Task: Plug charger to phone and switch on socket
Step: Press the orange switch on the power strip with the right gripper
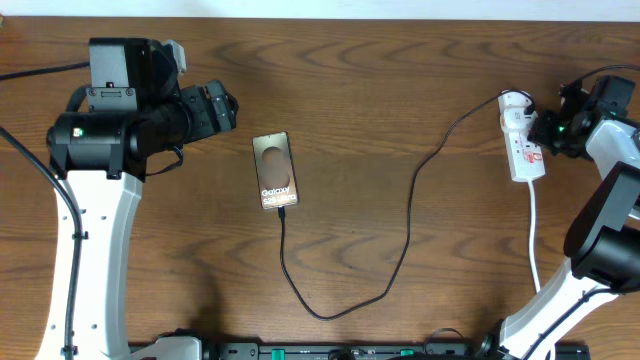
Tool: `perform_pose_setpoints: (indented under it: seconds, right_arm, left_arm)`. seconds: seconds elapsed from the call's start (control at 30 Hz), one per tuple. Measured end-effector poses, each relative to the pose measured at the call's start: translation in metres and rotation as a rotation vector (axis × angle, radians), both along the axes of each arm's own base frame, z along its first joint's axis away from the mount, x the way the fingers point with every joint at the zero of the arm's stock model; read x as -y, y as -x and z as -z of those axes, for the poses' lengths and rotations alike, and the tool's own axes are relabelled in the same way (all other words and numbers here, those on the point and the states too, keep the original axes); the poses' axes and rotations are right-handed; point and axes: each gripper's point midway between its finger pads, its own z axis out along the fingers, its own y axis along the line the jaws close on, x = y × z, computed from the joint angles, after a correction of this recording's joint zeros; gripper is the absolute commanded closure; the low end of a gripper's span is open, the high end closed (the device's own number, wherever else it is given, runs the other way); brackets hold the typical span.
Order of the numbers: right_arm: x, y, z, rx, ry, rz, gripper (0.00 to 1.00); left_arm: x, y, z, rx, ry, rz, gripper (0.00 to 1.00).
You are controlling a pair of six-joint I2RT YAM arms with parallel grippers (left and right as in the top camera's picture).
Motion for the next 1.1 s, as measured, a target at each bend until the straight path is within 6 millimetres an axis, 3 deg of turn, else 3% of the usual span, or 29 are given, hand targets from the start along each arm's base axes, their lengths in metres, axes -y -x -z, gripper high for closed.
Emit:
perform_pose_setpoints:
  seconds: [0.7,1.0,1.1]
  right_arm:
    - [0.006,0.001,-0.002,-0.026,-0.134,0.294,0.99]
    - [0.027,0.01,-0.004,0.017,-0.22,0.306,0.99]
    - [0.025,0.009,-0.005,0.027,-0.22,0.274,0.99]
  left_arm:
    - [0.0,0.0,0.0,0.0,0.0,0.0,0.09]
    - [0.0,0.0,0.0,0.0,0.0,0.0,0.09]
    - [0.0,0.0,0.0,0.0,0.0,0.0,0.09]
